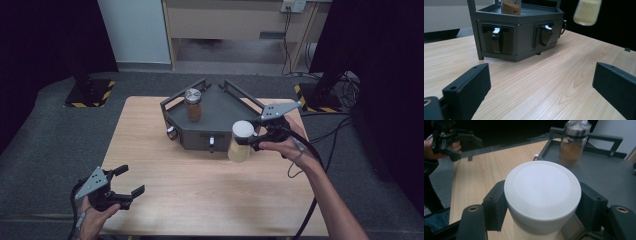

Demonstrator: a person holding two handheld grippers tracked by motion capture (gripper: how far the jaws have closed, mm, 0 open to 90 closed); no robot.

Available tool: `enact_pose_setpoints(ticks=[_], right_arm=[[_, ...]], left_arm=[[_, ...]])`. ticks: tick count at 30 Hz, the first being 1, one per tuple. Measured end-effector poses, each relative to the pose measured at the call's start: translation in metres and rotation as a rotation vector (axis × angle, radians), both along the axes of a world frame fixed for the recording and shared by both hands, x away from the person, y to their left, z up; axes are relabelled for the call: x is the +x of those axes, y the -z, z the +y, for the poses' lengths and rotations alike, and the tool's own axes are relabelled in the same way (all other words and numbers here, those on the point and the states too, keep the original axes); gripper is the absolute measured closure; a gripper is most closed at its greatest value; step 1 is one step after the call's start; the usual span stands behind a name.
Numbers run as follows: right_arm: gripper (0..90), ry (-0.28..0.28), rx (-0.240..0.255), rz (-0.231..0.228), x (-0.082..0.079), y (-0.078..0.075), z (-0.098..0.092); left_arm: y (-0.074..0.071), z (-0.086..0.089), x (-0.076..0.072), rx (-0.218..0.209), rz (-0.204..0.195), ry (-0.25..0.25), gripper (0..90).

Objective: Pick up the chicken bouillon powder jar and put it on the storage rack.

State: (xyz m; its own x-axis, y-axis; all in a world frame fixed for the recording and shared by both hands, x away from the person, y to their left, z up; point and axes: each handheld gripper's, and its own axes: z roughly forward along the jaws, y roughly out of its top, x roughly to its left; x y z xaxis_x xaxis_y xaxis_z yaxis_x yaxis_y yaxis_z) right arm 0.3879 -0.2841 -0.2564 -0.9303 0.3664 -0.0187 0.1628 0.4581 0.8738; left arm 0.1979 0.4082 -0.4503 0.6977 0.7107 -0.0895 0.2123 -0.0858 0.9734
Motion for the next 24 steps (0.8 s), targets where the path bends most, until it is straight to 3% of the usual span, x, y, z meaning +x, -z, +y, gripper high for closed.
enact_pose_setpoints(ticks=[13, 24], right_arm=[[34.3, 0.061, -0.004, -0.030, 0.041, -0.035, 0.026], [34.3, 0.167, -0.008, -0.036, 0.073, -0.037, 0.047]], left_arm=[[0.001, 0.001, 0.000, -0.006, 0.001, -0.002, 0.5], [0.001, 0.003, 0.000, -0.010, 0.002, -0.004, 0.5]])
